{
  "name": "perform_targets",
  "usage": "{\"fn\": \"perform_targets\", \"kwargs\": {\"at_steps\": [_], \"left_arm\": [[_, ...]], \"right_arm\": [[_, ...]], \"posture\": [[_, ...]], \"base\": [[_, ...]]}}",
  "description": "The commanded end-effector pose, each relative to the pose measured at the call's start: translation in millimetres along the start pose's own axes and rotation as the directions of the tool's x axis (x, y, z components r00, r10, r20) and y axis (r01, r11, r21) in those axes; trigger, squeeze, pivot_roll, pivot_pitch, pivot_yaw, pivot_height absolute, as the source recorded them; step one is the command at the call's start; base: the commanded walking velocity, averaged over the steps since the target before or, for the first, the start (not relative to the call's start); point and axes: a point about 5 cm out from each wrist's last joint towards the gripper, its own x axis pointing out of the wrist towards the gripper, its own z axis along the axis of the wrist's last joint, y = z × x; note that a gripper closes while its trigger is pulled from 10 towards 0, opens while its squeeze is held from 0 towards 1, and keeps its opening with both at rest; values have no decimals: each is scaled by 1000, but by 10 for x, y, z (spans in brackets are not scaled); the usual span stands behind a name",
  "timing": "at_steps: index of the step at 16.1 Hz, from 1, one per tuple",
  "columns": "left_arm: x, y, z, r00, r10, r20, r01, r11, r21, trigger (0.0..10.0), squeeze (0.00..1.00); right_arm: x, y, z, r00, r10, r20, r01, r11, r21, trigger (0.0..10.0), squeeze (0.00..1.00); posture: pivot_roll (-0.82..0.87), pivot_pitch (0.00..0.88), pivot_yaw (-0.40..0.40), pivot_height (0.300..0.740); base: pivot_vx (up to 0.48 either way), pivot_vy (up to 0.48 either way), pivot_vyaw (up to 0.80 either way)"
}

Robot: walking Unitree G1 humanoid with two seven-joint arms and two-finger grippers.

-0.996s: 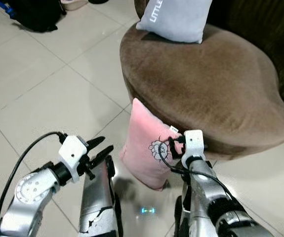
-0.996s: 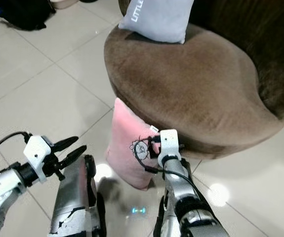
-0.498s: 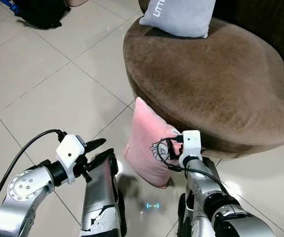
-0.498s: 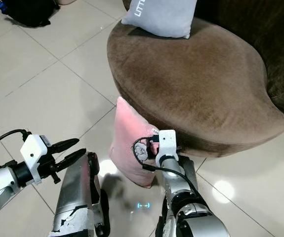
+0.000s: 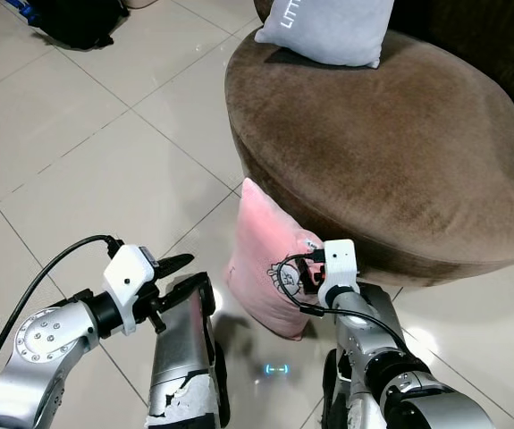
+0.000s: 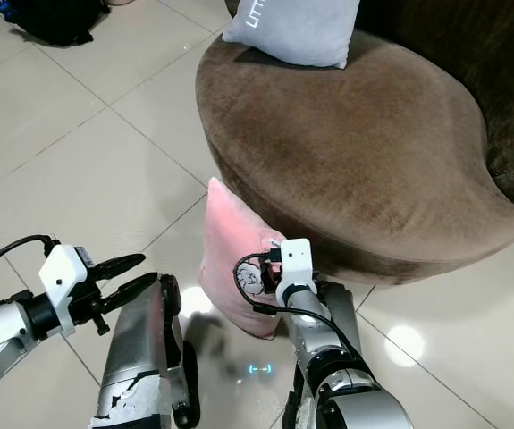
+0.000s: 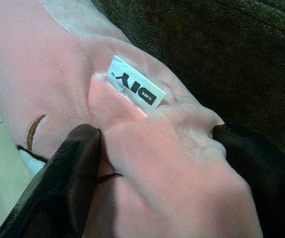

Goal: Move the pillow to the sofa from floor

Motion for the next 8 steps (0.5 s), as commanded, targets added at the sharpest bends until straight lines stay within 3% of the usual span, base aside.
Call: {"fn": "perform_targets", "kwargs": {"at_steps": [1, 8], "left_arm": [[-16, -14, -41, 1000, -20, -21, 20, 1000, -18, 10000, 0], [-3, 6, -43, 999, -18, -29, 18, 1000, -18, 10000, 0]], "right_arm": [[-28, 60, -98, 999, 27, -41, -27, 1000, 0, 0, 0], [-28, 71, -101, 999, 35, -40, -35, 999, 20, 0, 0]], "posture": [[331, 311, 75, 507], [334, 310, 74, 507]], "base": [[0, 0, 0], [0, 0, 0]]}}
